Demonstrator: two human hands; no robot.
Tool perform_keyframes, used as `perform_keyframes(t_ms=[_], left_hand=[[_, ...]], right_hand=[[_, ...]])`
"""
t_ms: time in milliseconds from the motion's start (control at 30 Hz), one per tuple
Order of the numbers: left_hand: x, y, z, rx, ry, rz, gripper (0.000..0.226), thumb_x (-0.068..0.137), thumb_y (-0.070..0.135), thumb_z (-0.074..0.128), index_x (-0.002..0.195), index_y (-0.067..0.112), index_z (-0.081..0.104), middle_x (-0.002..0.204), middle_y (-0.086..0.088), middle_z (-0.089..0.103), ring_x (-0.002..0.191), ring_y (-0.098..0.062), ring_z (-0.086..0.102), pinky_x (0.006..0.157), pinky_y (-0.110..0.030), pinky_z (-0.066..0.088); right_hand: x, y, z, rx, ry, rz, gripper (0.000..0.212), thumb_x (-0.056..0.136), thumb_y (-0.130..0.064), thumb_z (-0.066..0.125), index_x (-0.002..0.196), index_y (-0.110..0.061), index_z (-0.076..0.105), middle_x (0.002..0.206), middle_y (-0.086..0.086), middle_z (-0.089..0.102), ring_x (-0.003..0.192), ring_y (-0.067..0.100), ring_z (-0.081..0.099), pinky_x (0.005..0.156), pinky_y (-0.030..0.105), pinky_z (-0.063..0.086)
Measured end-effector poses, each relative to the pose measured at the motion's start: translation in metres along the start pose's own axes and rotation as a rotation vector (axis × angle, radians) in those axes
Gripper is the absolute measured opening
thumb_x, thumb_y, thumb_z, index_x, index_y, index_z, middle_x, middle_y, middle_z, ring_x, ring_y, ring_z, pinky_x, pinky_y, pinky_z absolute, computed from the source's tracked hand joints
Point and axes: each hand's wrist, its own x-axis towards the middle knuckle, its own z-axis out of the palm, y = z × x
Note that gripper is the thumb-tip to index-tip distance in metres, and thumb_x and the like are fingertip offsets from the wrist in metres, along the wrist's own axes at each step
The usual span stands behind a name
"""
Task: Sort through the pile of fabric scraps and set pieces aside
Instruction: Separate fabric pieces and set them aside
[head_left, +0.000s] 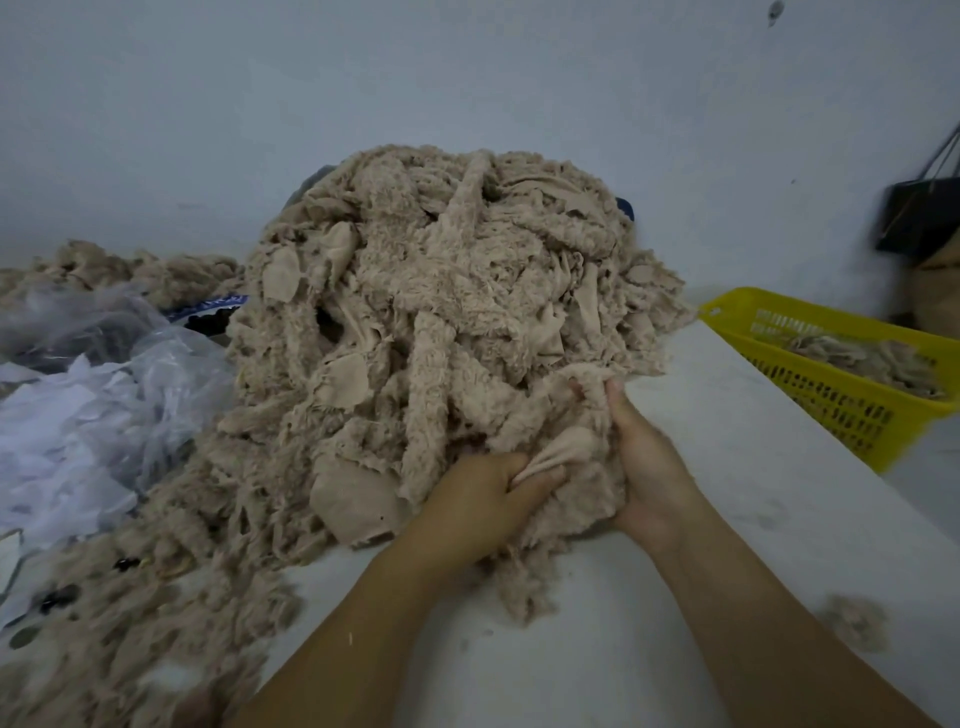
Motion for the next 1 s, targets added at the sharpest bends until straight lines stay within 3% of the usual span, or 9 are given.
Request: perform_keyframes(t_ms=[133,200,300,400,533,600,767,867,1000], left_hand=[[0.006,-0.011,-0.030,-0.105,0.480,-0.184,0.045,0.099,0.043,0.052,0.062,0.018,0.050,0.050,-0.001,0.042,0.042,-0.011,0.040,0.046,-0.028,0.038],[0.006,-0.021,-0.046,-0.155,0.639,-0.230,0.036,0.100,0.037,0.051,0.080,0.009,0.061,0.061,-0.014,0.049,0.053,-0.026,0.048,0.053,-0.039,0.041],[0.007,-0.021,-0.042,0.070,0.464,-0.197,0.018,0.097,0.037,0.054,0.099,0.019,0.058,0.094,0.002,0.053,0.088,-0.020,0.051,0.072,-0.035,0.043],[0.004,0.001,-0.025,0.209,0.376,0.093,0.050,0.092,0.057,0.052,0.133,0.029,0.054,0.124,0.017,0.040,0.118,-0.001,0.034,0.107,-0.032,0.031],[-0.001,0.006,-0.011,0.213,-0.004,0.310,0.058,0.082,0.074,0.054,0.123,0.034,0.058,0.109,0.027,0.047,0.109,0.001,0.044,0.093,-0.019,0.038],[0.000,0.001,-0.003,0.377,-0.138,0.293,0.032,0.091,0.057,0.059,0.102,0.028,0.059,0.091,0.022,0.045,0.092,-0.005,0.043,0.077,-0.025,0.037],[0.012,-0.017,-0.023,0.170,0.302,0.025,0.019,0.107,0.027,0.040,0.095,0.020,0.053,0.080,-0.001,0.062,0.074,-0.023,0.058,0.064,-0.032,0.043],[0.017,-0.025,-0.027,0.103,0.459,-0.044,0.023,0.107,0.029,0.037,0.089,0.023,0.050,0.076,0.005,0.059,0.067,-0.013,0.055,0.052,-0.015,0.036],[0.019,-0.035,-0.044,-0.219,0.732,-0.229,0.026,0.107,0.028,0.036,0.100,0.013,0.056,0.101,-0.008,0.063,0.091,-0.029,0.062,0.083,-0.035,0.048]], right_hand=[[0.003,-0.011,-0.010,0.115,0.134,-0.070,0.042,0.100,-0.052,0.042,0.065,-0.041,0.021,0.045,-0.005,0.027,0.036,0.007,0.024,0.034,0.018,0.026],[0.004,-0.016,-0.017,0.198,0.147,-0.071,0.038,0.098,-0.055,0.045,0.068,-0.032,0.039,0.048,-0.007,0.029,0.040,0.007,0.022,0.036,0.018,0.025],[0.006,-0.013,-0.015,0.334,0.055,-0.060,0.036,0.095,-0.053,0.049,0.082,-0.020,0.051,0.052,-0.007,0.039,0.040,0.006,0.028,0.036,0.016,0.027],[0.005,-0.007,-0.006,0.361,-0.043,-0.047,0.045,0.089,-0.056,0.052,0.072,-0.014,0.055,0.053,-0.004,0.043,0.039,0.005,0.038,0.038,0.015,0.036],[0.007,-0.009,-0.007,0.392,-0.034,-0.075,0.052,0.093,-0.057,0.049,0.069,-0.012,0.059,0.057,-0.002,0.049,0.042,0.007,0.047,0.041,0.018,0.045],[0.008,-0.012,-0.010,0.444,-0.019,-0.083,0.054,0.095,-0.056,0.047,0.068,-0.012,0.061,0.057,-0.004,0.048,0.041,0.006,0.045,0.040,0.016,0.042],[0.007,-0.014,-0.012,0.373,-0.070,-0.038,0.052,0.098,-0.057,0.041,0.064,-0.017,0.044,0.047,-0.006,0.025,0.036,0.007,0.018,0.031,0.018,0.023],[0.005,-0.011,-0.010,0.288,-0.112,0.014,0.061,0.095,-0.061,0.041,0.053,-0.018,0.036,0.048,-0.006,0.013,0.038,0.008,0.010,0.032,0.022,0.017],[0.001,-0.015,-0.012,0.198,-0.174,0.016,0.058,0.087,-0.058,0.047,0.047,-0.018,0.038,0.043,-0.005,0.019,0.035,0.008,0.013,0.033,0.022,0.019]])
